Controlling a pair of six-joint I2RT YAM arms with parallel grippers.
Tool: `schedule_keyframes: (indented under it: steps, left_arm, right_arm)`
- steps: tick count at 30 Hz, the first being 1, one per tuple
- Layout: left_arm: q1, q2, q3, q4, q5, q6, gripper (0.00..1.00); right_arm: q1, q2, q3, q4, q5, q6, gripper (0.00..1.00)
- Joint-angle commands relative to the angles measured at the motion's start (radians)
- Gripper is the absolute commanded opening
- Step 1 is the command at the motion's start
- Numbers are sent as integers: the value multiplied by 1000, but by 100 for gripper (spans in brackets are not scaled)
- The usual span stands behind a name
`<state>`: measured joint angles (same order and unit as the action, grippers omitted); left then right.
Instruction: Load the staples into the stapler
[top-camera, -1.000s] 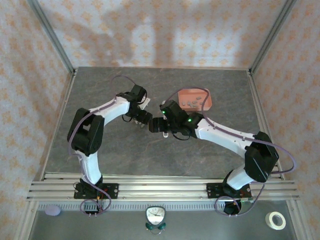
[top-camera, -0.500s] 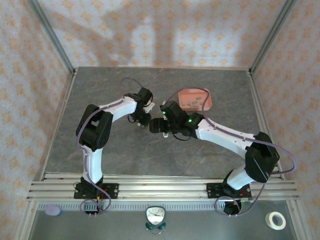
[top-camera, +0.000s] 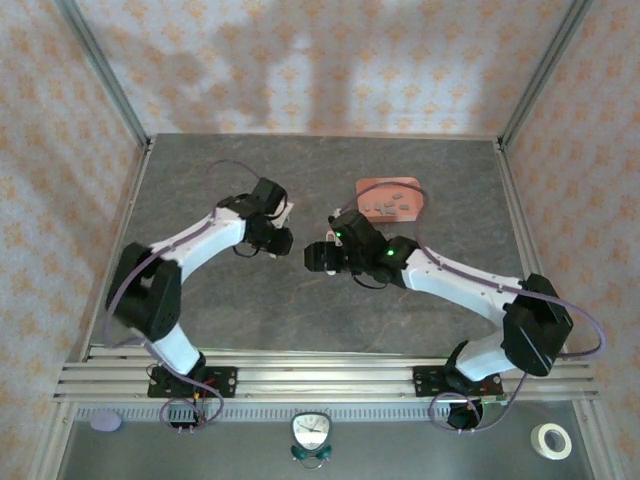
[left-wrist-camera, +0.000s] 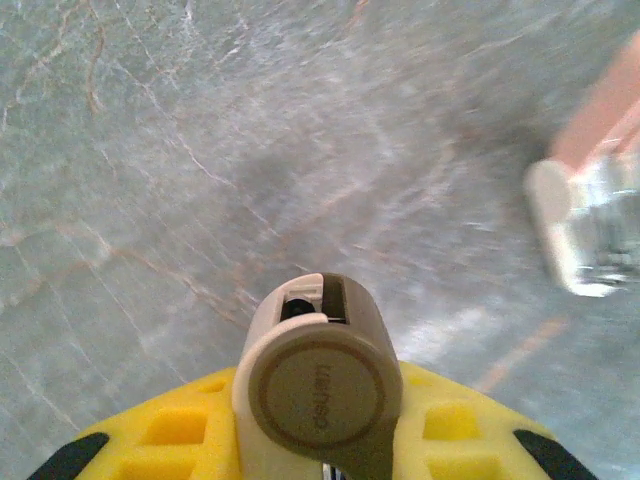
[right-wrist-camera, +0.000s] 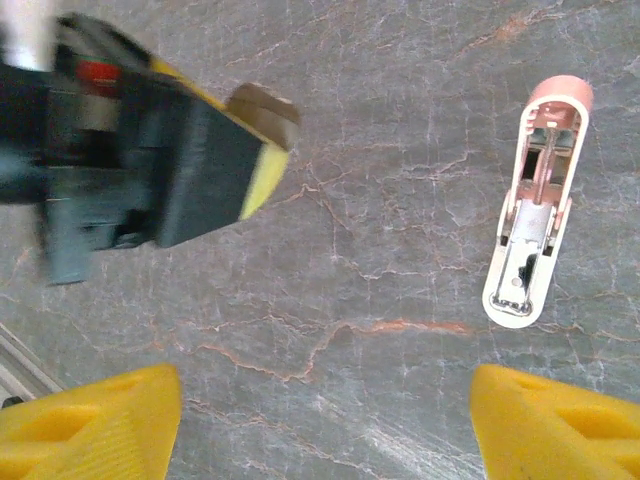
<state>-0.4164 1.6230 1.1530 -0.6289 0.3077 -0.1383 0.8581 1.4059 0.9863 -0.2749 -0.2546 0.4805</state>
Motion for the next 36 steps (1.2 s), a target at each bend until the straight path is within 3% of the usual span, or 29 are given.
schedule_keyframes:
  steps: [1,3,7,15,21,27,36]
  left_arm:
    - [9,-129,-113,138,158,-213,27]
    - [8,-217,-195,221,205,-230,26]
    - [9,-413,-352,345,273,-111,26]
    - [8,-763,-517,314,352,511,18]
    - [6,-810,-502,194,272,815,19]
    - [6,-807,-495,185,272,913,19]
    - [3,-811,-504,193,321,899,19]
  right_arm:
    - [-2,-68,-78,147,-2,56,75]
    - [-4,-104,-124,203,-10,71,75]
    - [-34,-142,-162,246,-69,104,74]
    - [-69,-98,-37,144,-338,95,70]
    - [-14,-58,62,41,-380,65,66]
    - [55,12,109,22,-356,62,67]
    - [67,76,118,134,-389,101,66]
